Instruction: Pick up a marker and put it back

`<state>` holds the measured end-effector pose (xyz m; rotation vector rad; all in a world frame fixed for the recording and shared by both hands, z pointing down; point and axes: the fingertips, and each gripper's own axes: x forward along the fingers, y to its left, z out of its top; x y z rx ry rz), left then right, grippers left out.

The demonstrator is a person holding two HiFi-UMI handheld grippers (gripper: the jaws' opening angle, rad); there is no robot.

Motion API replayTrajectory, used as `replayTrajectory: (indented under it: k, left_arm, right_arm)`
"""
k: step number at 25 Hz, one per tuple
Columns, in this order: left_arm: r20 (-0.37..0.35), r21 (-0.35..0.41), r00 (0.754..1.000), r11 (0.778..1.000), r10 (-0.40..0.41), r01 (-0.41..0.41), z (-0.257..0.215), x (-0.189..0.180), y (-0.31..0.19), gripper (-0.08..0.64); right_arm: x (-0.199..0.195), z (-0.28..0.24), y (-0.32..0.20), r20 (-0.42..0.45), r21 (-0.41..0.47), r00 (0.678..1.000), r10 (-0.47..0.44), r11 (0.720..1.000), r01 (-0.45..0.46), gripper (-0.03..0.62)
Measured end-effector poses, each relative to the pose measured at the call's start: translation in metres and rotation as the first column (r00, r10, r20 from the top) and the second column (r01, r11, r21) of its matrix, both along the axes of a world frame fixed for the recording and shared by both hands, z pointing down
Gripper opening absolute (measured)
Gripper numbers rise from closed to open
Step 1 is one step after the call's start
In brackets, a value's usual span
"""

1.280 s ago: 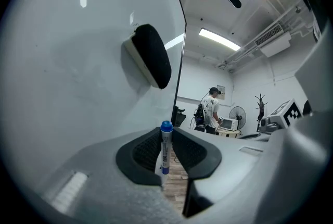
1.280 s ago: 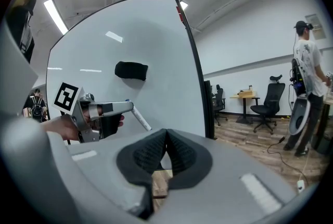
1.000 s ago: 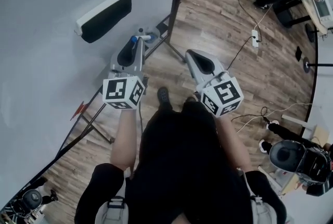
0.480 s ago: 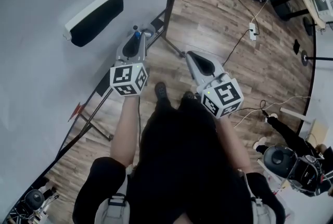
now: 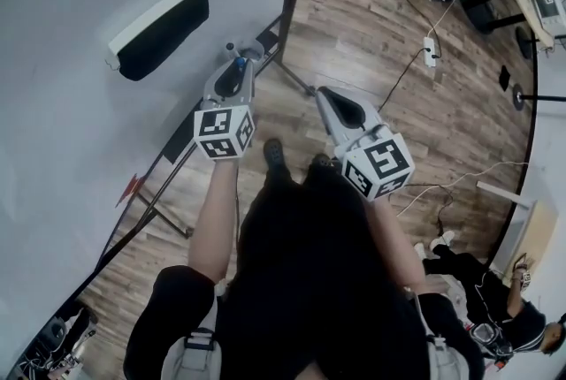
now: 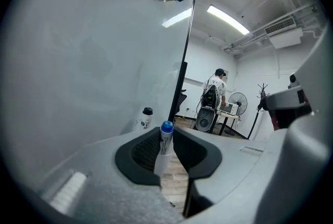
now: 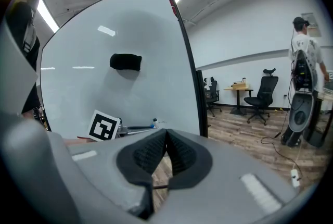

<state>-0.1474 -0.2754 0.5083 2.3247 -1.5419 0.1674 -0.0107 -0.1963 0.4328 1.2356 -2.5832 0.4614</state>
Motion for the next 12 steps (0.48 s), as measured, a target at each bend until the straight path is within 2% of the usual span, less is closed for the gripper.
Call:
replayTrajectory:
  k: [8,12]
  left_arm:
    - [0.001,0.004,1.000,1.000,0.025,-0.025,-0.0001,0.0023,0.0006,0.088]
    - [0.013,0.007,0.999,0.999,0.031,-0.031,-0.0023,0.0022,0.0013,0.128]
  right_arm:
    - [-0.0016,-0.0005,-0.0002,0.001,-0.001,1.000,0.001,1.000,-0.001,0.002]
    - [-0.0012,-0.0019,0.0001,0.002,0.003,1.000,0.005,1.000,-0.005,0.002]
